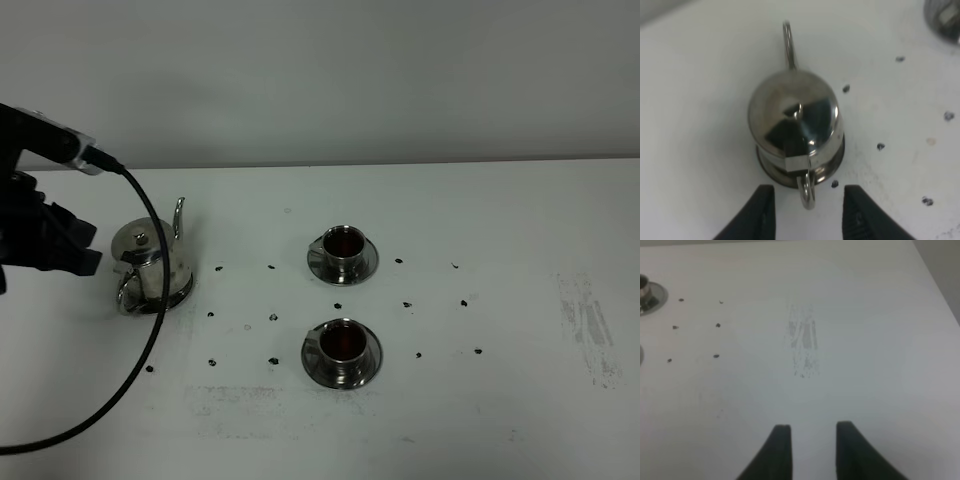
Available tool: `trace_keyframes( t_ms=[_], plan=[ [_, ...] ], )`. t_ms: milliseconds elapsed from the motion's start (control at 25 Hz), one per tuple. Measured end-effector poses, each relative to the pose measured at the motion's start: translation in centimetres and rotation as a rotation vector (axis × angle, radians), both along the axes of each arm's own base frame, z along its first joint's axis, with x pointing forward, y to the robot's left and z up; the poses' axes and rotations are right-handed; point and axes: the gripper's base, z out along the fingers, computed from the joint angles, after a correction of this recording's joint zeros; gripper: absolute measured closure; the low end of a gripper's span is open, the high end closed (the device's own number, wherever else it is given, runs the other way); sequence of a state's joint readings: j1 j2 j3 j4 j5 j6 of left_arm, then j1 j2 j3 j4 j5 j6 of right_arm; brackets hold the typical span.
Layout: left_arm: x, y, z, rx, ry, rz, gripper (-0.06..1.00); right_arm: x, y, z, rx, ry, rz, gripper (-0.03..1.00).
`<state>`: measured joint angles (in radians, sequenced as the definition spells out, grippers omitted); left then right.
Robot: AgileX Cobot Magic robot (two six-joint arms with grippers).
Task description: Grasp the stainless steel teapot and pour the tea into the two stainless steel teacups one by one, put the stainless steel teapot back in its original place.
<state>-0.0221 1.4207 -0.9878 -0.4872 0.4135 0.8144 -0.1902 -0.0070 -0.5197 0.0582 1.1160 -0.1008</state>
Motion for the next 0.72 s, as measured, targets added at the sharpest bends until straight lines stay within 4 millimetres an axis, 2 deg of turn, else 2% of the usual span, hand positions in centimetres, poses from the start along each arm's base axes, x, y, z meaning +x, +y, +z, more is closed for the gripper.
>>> trace_keyframes(
  t_ms=[160, 280, 720],
  plan=[
    [-2.1, 0.2, 2.9, 0.001, -0.098, 0.001, 0.60, 0.0, 0.0, 0.0, 0.000, 0.000, 0.000, 0.76],
    [-3.0, 0.2, 4.1, 0.001, -0.139, -0.001, 0.60, 0.0, 0.0, 0.0, 0.000, 0.000, 0.000, 0.76],
    [-3.3, 0.3, 4.1, 0.048, -0.131, -0.022, 0.60, 0.0, 0.0, 0.0, 0.000, 0.000, 0.000, 0.76]
  ],
)
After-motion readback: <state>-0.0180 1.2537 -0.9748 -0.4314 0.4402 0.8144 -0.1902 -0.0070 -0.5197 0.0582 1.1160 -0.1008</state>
